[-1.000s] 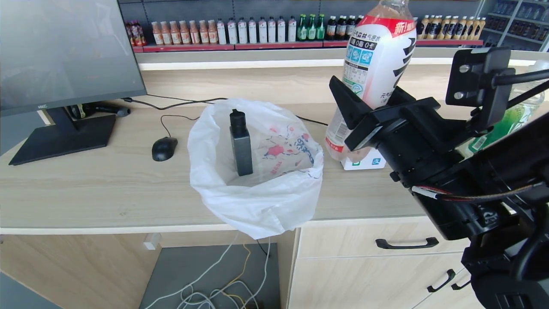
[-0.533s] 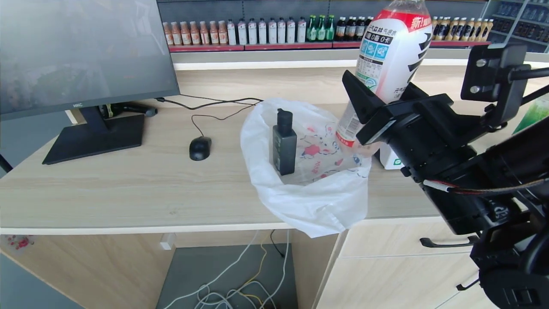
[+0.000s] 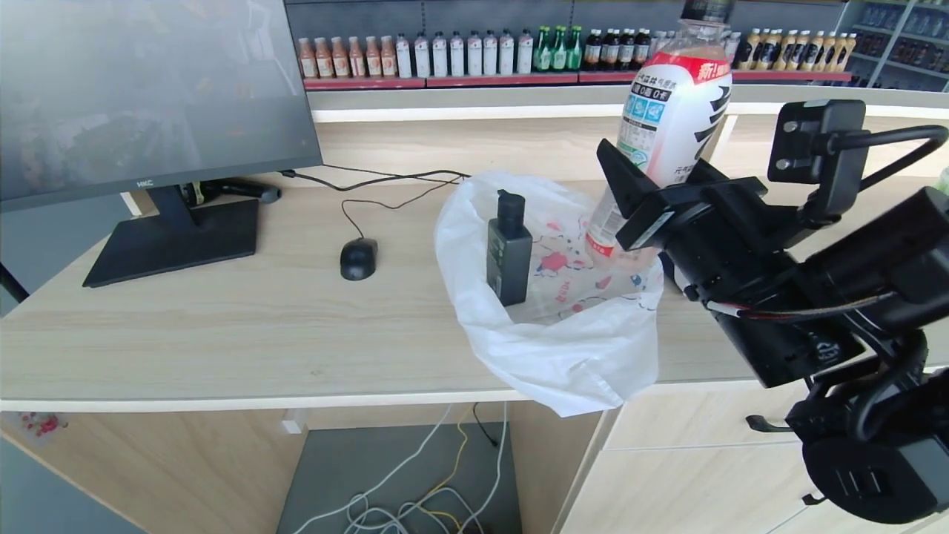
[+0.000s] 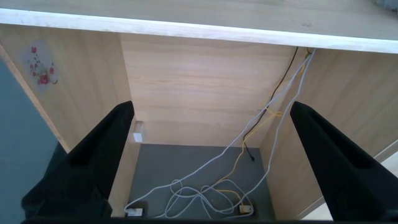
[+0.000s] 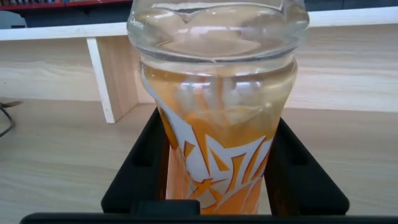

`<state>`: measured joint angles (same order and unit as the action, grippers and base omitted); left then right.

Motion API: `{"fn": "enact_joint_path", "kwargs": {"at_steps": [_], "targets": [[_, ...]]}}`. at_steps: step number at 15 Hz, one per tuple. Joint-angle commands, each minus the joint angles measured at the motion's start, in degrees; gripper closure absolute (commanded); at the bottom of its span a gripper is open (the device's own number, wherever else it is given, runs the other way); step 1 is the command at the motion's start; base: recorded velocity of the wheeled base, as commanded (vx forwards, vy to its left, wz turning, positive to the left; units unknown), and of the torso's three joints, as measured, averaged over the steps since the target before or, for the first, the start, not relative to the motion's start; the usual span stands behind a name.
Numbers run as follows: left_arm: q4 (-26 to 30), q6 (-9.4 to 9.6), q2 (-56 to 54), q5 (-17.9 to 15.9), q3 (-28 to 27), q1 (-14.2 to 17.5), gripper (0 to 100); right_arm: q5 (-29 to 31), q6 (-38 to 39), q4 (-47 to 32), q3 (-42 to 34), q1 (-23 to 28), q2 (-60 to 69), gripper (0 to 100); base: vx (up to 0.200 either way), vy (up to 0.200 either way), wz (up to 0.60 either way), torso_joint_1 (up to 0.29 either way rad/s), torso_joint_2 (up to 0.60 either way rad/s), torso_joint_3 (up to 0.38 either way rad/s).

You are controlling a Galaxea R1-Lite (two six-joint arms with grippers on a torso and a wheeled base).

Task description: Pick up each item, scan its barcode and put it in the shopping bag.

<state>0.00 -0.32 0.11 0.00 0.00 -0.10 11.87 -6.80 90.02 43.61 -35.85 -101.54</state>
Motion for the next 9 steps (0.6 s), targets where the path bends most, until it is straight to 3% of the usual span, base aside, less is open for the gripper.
{"fn": "enact_joint_path", "kwargs": {"at_steps": [1,6,9], "targets": [[0.0,-0.03,0.0,0.0,0.0,0.0,0,-0.2,0.4,0.0,0.3,1.6,-2.7,100,0.000,0.000,0.00,0.000,0.00,0.000],[0.0,-0.03,0.0,0.0,0.0,0.0,0,-1.2,1.8,0.0,9.0,4.5,-9.3,100,0.000,0.000,0.00,0.000,0.00,0.000],[0.0,-0.03,0.0,0.0,0.0,0.0,0,-1.2,1.9,-5.0,15.0,5.2,-11.7,100,0.000,0.000,0.00,0.000,0.00,0.000]]}}
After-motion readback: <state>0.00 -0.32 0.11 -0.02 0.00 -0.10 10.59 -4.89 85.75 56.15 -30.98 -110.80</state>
